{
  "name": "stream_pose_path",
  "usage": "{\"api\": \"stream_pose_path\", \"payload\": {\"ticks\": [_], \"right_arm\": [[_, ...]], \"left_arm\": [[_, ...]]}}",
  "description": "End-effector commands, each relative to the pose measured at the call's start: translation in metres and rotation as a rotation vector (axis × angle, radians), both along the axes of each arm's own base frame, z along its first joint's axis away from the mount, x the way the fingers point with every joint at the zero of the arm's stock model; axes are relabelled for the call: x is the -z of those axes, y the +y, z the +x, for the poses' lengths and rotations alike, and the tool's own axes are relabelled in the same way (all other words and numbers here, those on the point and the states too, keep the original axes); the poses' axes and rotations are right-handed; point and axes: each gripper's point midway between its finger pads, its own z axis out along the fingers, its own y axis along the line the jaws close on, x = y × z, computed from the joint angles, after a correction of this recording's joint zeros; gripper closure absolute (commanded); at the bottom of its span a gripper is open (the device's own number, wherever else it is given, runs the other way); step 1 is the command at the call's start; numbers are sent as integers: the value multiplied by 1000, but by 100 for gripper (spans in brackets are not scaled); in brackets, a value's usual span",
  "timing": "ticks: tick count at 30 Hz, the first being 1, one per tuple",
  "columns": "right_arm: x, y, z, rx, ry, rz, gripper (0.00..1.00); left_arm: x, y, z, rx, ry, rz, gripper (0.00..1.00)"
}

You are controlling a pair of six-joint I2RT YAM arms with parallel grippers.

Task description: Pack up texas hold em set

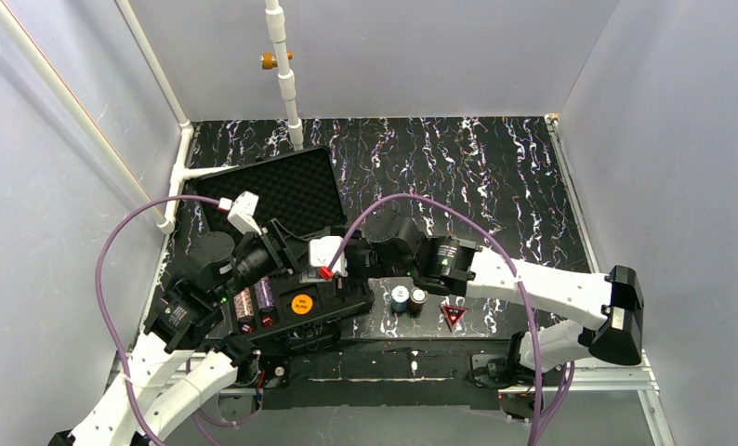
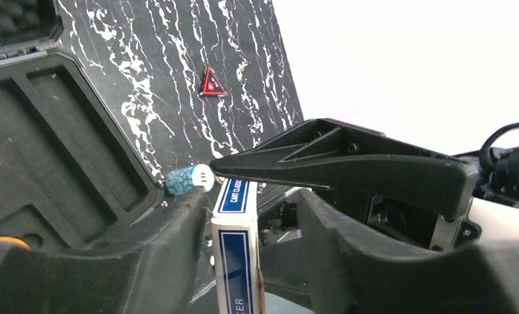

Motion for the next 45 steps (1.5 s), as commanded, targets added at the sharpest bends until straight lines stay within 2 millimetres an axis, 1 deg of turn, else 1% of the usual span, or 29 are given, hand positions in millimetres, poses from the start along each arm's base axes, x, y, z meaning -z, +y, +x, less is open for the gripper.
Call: {"api": "stream_pose_path", "payload": {"ticks": [1,3,6,11,15,18,20,23,26,28,33,37,41,45], "right_arm": [[-22,-4,-2,1,-37,60,70],[-20,-6,-1,8,-40,58,71],[-19,-10,0,20,-46,58,71],[-16,-16,3,44,-53,66,71],[-12,-21,4,60,-56,56,72],[-11,-24,4,66,-57,57,72],[-10,-27,4,69,-57,52,72],[-2,-32,3,74,-45,27,71],[6,-33,2,76,-26,-1,71],[11,-33,0,72,-15,-16,71],[22,-31,0,70,7,-47,71],[31,-25,-1,61,20,-71,71],[41,-17,-2,46,40,-106,71],[49,-8,-2,33,47,-130,71]], "left_arm": [[-6,2,2,-22,-24,-23,38],[-5,4,2,-31,-27,-25,26],[-4,7,2,-43,-31,-23,16],[-1,12,0,-53,-31,9,8],[2,22,-3,-72,-37,62,4],[5,35,-6,-92,-59,129,2],[6,47,-8,-116,-75,199,2],[8,71,-11,-154,-96,332,2],[14,104,-11,-243,-99,483,2],[21,122,-13,-282,-99,570,2],[32,154,-17,-371,-124,687,2],[42,168,-17,-435,-142,712,2],[55,173,-16,-475,-165,690,2],[51,180,-19,-520,-205,658,2]]}}
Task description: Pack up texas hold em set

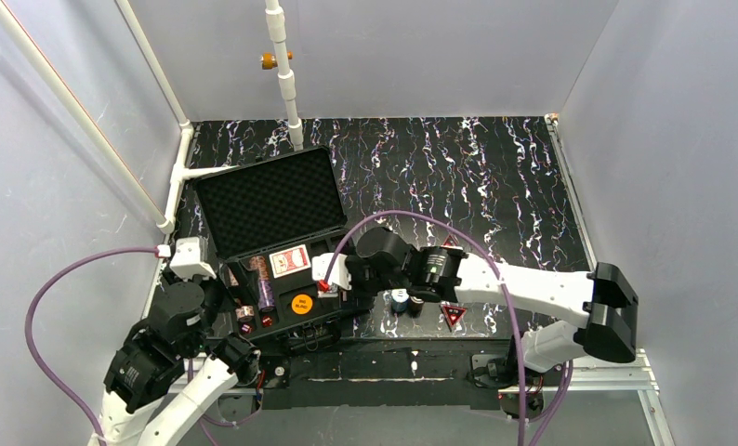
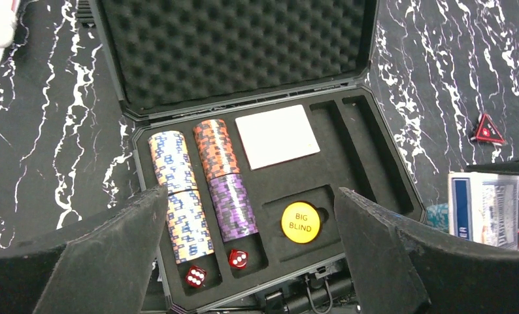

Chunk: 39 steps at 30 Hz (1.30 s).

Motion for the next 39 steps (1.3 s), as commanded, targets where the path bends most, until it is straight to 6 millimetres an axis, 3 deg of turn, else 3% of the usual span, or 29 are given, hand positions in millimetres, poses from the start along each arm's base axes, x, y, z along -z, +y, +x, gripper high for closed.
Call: {"api": "stream_pose_path", "payload": {"ticks": [1,11,30,39], "right_arm": [[-25,23,-3,-31,-6,65,71],[-8,54,-2,-74,-28,-4,71],[4,84,-8,-133,-24,-51,71],[27,98,-9,-154,-21,-90,71]], "left_arm": [[-6,17,2,-73,-73,15,2],[-5,19,2,-80,-90,8,2],[-10,21,-2,-75,-148,-24,2],[-12,26,-3,-97,-171,-35,2]]}}
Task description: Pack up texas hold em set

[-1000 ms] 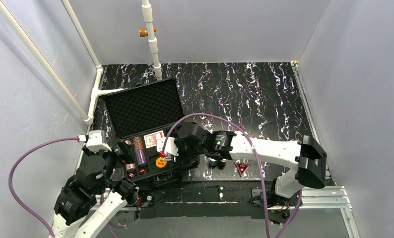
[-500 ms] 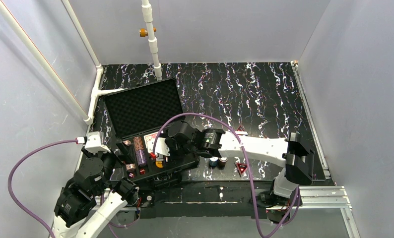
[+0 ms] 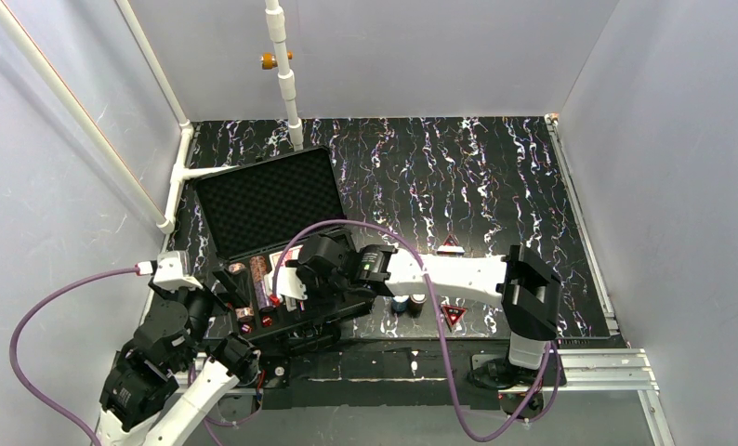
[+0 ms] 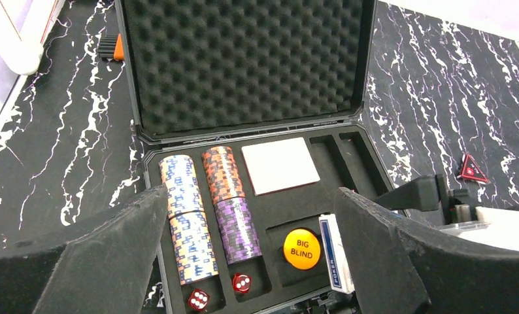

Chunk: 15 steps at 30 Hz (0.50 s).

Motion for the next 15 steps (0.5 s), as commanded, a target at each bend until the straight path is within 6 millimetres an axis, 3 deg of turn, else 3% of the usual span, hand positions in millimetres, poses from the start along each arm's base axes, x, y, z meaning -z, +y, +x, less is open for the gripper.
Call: {"api": "stream_pose_path", "payload": {"ticks": [1,15], "right_arm": [[-26,21,-2,-36,-26,84,71],[0,33,-2,-73,-26,47,71]], "left_arm": [[0,8,1,-43,-20,6,2],[0,9,1,-50,-20,9,2]]}}
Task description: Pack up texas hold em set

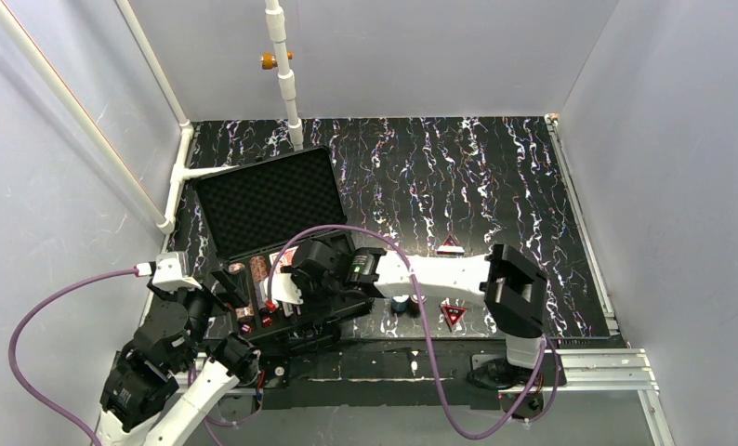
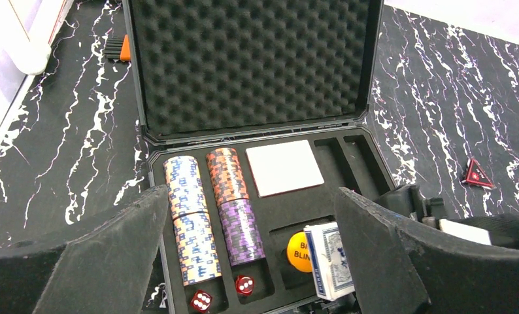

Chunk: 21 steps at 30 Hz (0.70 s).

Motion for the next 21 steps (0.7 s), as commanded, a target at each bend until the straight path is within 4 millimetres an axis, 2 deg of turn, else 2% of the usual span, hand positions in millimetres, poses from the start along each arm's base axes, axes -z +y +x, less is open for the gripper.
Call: {"api": "stream_pose_path", "payload": {"ticks": [1,16,21], "right_arm": [[-15,25,1,-37,-27,67,71],[23,43,17,-68,-94,-17,72],[34,42,18,-60,-82,-43,72]], "left_arm": [[-1,5,2,-32,-10,9,2],[-3,8,1,-43,-33,2,2],[-4,8,1,-39,-41,-1,2]]}}
